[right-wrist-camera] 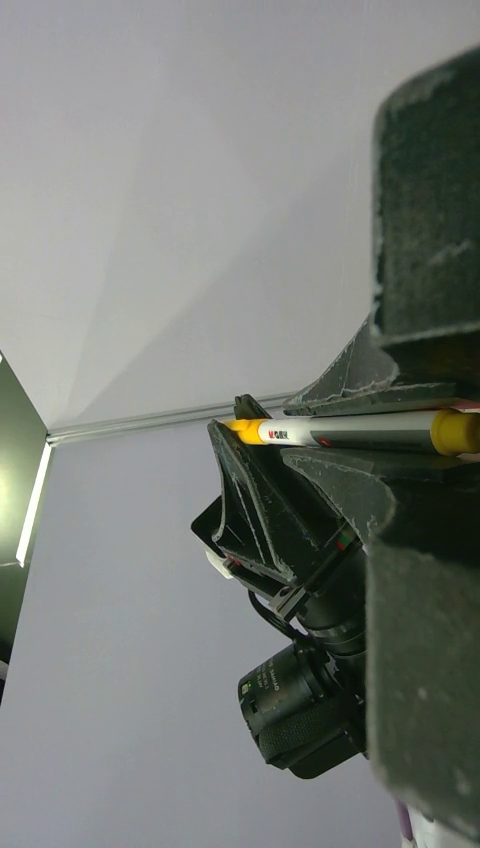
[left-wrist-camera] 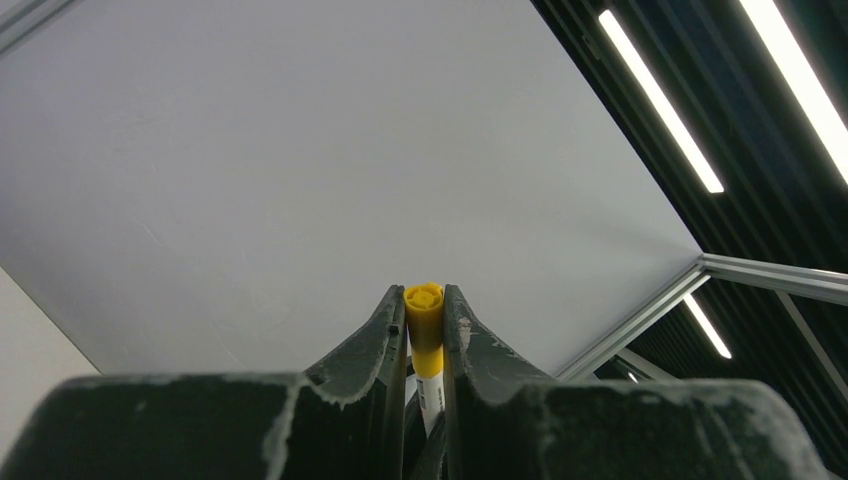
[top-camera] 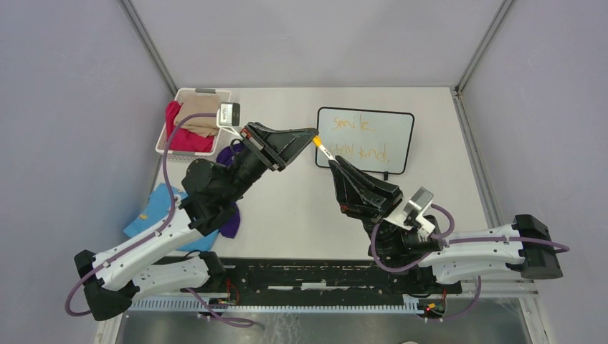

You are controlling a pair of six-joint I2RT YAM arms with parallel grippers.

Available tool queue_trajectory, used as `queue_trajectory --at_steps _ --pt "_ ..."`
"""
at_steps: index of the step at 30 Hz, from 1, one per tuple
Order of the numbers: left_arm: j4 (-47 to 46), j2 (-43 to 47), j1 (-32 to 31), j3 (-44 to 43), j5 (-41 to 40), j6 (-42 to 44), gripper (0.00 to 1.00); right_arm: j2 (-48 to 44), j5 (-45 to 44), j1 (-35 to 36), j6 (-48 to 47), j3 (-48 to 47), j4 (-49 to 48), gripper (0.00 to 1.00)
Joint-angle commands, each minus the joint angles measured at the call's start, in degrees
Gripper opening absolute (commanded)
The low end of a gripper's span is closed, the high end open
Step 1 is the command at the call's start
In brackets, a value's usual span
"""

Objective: Write a sentence on the whiteboard
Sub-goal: Close the whiteboard marker at the center of the board.

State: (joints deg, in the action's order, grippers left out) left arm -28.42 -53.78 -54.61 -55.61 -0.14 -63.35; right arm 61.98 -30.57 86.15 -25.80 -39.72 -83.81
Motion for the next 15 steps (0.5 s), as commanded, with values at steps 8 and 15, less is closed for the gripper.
queue_trajectory --at_steps 8,15 --pt "1.28 -2.76 -6.17 0.77 4.72 0.60 0.02 1.31 -0.78 -1.11 0.03 -2.20 0.23 0.00" --pt "1.29 -4.06 -8.45 1.03 4.26 0.96 0.02 1.46 -0.83 -1.57 0.14 -2.37 0.14 0.00"
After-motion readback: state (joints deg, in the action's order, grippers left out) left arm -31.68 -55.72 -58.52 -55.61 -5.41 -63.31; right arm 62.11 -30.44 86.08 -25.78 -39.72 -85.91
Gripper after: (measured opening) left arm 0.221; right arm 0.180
